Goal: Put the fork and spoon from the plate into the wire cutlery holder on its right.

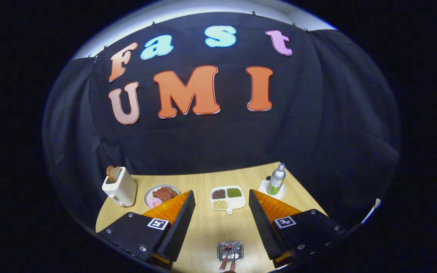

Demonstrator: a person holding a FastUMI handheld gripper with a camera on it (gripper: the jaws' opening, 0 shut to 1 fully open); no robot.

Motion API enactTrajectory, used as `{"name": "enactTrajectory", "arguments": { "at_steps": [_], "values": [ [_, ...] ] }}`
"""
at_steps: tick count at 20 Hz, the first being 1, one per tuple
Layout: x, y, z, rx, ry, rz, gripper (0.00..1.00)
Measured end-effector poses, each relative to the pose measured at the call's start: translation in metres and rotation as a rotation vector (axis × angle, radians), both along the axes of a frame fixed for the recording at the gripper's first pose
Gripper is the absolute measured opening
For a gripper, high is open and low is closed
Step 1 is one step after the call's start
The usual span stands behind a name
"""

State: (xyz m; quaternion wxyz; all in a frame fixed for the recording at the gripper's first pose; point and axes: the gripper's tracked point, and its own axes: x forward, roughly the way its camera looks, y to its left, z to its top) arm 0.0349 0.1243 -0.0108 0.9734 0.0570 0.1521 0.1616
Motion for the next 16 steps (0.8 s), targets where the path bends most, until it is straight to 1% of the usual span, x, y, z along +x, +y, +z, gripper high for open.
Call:
{"name": "enactTrajectory", "arguments": {
  "at_steps": [3,6,8,11,16],
  "values": [
    [-0.001,-0.005,0.031,0.032,-0.117,-0.018,0.85],
    [-0.005,-0.015,0.056,0.067,-0.188,-0.036,0.85],
    [-0.008,-0.016,0.067,0.098,-0.215,-0.038,0.86],
    [-0.007,-0.013,0.079,0.137,-0.248,-0.043,0.93],
    [-0.006,-0.015,0.086,0.133,-0.31,-0.072,0.93]
  ]
}}
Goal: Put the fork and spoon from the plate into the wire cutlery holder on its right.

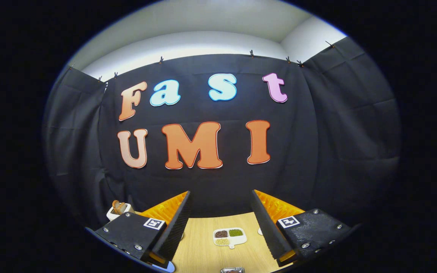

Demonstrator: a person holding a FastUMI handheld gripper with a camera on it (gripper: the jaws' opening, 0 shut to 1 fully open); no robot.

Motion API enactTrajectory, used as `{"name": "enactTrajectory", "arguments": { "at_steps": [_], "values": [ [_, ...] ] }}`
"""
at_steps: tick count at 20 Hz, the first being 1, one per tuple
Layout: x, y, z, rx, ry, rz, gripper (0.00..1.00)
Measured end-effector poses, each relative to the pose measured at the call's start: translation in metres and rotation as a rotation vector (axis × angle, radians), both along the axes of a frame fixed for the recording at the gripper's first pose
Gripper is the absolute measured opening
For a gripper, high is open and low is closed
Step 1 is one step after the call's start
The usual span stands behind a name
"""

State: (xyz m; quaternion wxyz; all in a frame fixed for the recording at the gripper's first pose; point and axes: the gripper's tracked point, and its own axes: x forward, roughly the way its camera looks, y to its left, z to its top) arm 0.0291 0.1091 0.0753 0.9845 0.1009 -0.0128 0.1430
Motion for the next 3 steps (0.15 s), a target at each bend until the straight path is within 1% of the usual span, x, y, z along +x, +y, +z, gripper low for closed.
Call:
{"name": "enactTrajectory", "arguments": {
  "at_steps": [3],
  "values": [
    [-0.0033,0.0023,0.0055,0.001,-0.028,-0.003,0.93]
  ]
}}
